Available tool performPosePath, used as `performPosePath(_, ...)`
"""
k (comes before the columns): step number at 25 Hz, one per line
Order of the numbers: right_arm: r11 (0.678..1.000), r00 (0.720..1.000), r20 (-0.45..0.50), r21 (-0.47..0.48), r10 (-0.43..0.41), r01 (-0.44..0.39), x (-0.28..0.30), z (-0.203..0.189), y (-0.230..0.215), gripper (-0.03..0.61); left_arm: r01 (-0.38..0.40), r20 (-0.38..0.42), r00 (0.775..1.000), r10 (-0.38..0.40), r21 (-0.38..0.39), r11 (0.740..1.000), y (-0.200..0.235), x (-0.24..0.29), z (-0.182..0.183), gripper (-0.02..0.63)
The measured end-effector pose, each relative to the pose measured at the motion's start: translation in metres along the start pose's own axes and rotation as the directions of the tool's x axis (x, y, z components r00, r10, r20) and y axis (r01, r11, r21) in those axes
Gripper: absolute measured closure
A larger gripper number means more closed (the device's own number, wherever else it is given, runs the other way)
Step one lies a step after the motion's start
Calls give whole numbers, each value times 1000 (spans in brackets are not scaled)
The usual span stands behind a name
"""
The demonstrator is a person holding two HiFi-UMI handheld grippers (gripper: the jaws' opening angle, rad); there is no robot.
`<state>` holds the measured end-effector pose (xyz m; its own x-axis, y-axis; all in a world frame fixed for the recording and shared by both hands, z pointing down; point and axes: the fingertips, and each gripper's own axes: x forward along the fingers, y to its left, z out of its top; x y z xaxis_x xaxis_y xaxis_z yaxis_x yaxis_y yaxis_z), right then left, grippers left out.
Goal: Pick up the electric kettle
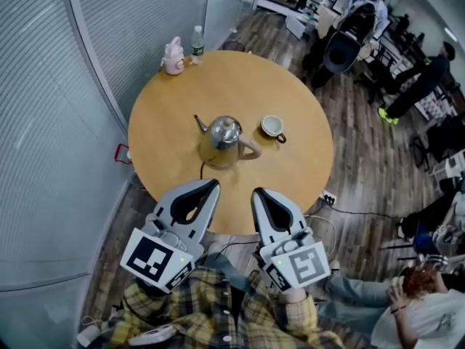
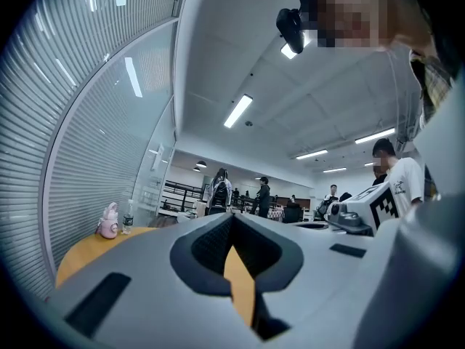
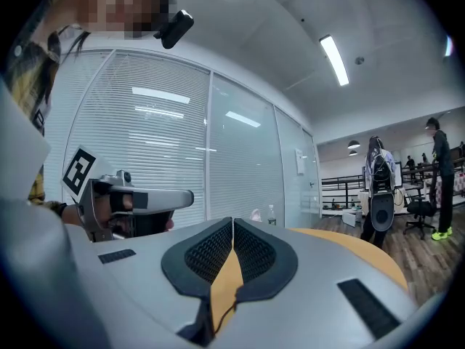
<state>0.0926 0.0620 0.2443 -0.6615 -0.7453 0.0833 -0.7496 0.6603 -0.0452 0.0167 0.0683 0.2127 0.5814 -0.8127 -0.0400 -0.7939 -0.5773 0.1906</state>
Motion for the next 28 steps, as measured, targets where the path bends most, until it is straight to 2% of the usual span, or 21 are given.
performPosePath(8,998,998,-16,1,58,-58,24,-2,-45,545,-74,-4,997,74,1,997,15,43,-3,611)
performPosePath(16,996,995,-41,34,88,-87,50,-14,-57,545,-110,-30,993,110,-1,994,38,59,-9,611)
performPosePath(21,997,997,-50,45,61,-58,71,-13,-61,545,-89,-42,995,89,-10,996,60,70,-5,611)
performPosePath(28,998,999,-47,56,-24,27,109,-14,-72,545,-12,-65,998,12,4,1000,97,93,-4,611)
